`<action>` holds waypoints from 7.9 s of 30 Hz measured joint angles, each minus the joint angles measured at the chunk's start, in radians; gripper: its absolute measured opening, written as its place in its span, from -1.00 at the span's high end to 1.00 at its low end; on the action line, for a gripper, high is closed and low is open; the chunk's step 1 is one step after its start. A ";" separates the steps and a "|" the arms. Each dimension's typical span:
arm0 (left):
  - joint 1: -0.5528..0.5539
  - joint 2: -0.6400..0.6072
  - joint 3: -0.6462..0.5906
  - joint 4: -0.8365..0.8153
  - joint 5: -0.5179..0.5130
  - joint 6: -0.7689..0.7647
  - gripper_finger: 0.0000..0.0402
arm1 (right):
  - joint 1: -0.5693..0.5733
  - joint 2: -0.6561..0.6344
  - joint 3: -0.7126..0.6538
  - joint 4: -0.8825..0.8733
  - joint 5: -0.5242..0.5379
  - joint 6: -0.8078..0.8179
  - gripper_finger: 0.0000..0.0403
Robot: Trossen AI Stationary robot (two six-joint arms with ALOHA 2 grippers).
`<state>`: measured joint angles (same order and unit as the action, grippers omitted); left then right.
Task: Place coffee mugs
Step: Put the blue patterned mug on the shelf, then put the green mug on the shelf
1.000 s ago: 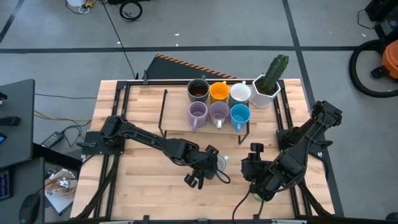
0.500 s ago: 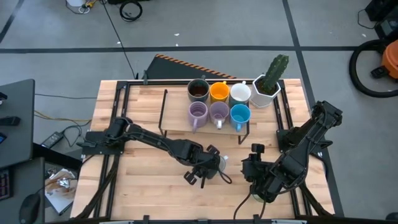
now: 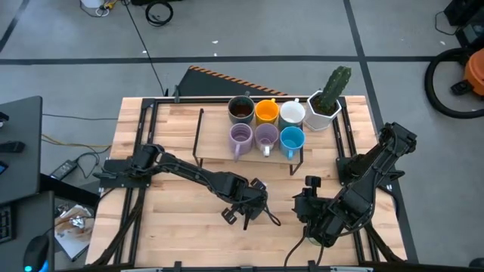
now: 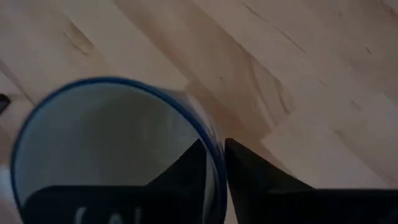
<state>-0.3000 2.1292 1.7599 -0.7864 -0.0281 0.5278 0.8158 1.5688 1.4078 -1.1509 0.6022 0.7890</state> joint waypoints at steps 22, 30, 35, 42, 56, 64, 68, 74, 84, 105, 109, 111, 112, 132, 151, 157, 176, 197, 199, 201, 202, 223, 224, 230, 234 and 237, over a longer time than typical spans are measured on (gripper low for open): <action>-0.056 0.002 0.363 -0.418 0.018 -0.138 0.85 | 0.017 0.000 0.000 -0.035 0.017 -0.014 0.07; -0.088 0.000 0.580 -0.695 0.067 -0.210 0.85 | 0.030 0.000 0.000 -0.056 0.038 -0.016 0.07; -0.119 -0.038 0.561 -0.773 0.053 -0.249 0.85 | 0.033 0.000 0.000 -0.056 0.037 -0.025 0.07; -0.154 -0.115 0.555 -0.785 -0.020 -0.346 0.85 | 0.039 0.000 0.000 -0.057 0.037 -0.028 0.07; -0.087 -0.455 0.104 -0.730 -0.165 -0.464 0.85 | 0.038 -0.002 0.000 -0.046 0.042 -0.037 0.07; 0.099 -0.589 -0.092 -0.615 -0.131 -0.331 0.85 | -0.011 -0.002 0.000 -0.024 0.022 -0.063 0.07; 0.221 -0.588 -0.092 -0.605 -0.074 -0.226 0.85 | -0.028 -0.003 0.000 0.007 0.004 -0.115 0.07; 0.418 -0.586 -0.091 -0.599 0.005 -0.070 0.85 | -0.055 -0.003 0.000 0.006 -0.023 -0.183 0.07; 0.664 -0.585 -0.091 -0.540 0.115 0.227 0.85 | -0.133 -0.003 0.000 0.006 -0.069 -0.318 0.08; 0.826 -0.476 -0.088 -0.477 0.169 0.402 0.85 | -0.274 -0.117 0.000 0.014 -0.101 -0.473 0.23; 0.824 -0.476 -0.089 -0.478 0.168 0.400 0.82 | -0.285 -0.117 0.000 0.019 -0.106 -0.479 0.23; 0.820 -0.475 -0.089 -0.478 0.167 0.395 0.76 | -0.287 -0.117 0.000 0.020 -0.106 -0.479 0.23; 0.818 -0.473 -0.091 -0.481 0.161 0.390 0.73 | -0.287 -0.117 0.000 0.020 -0.107 -0.478 0.23; 0.795 -0.472 -0.092 -0.469 0.163 0.347 0.64 | -0.286 -0.117 0.000 0.020 -0.108 -0.479 0.23; 0.760 -0.473 -0.092 -0.434 0.148 0.293 0.33 | -0.286 -0.117 0.000 0.020 -0.108 -0.490 0.23; 0.748 -0.476 -0.051 -0.420 0.132 0.260 0.22 | -0.288 -0.130 0.000 0.017 -0.108 -0.503 0.23; 0.625 -0.540 0.132 -0.384 0.072 0.009 0.23 | -0.288 -0.329 -0.145 0.043 -0.045 -0.448 0.23; 0.292 -0.594 -0.152 -0.081 -0.031 -0.253 0.37 | -0.255 -0.232 -0.145 0.056 -0.252 -0.417 0.23; 0.268 -0.607 -0.212 -0.024 -0.031 -0.288 0.37 | -0.252 -0.217 -0.145 0.055 -0.285 -0.398 0.23; 0.241 -0.621 -0.266 0.022 -0.032 -0.326 0.37 | -0.252 -0.199 -0.140 0.038 -0.336 -0.380 0.23; 0.226 -0.625 -0.287 0.052 -0.032 -0.342 0.37 | -0.250 -0.188 -0.133 0.016 -0.355 -0.371 0.23; -0.173 -0.624 -0.612 0.293 -0.225 -0.804 0.37 | -0.105 0.047 -0.117 0.022 -0.633 -0.395 -0.03; -0.188 -0.624 -0.626 0.317 -0.245 -0.813 0.37 | -0.098 0.060 -0.117 0.023 -0.646 -0.398 -0.03; -0.250 -0.624 -0.674 0.389 -0.297 -0.918 0.37 | -0.064 0.084 -0.120 0.034 -0.641 -0.395 0.01; -0.288 -0.624 -0.707 0.449 -0.300 -0.991 0.37 | -0.056 0.107 -0.121 0.041 -0.610 -0.383 0.08; -0.325 -0.624 -0.721 0.474 -0.301 -1.024 0.37 | -0.056 0.141 -0.122 0.049 -0.622 -0.385 0.17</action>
<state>-0.6254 1.5055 1.0393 -0.3128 -0.3294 -0.4959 0.7600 1.7100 1.2862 -1.1021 -0.0200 0.4038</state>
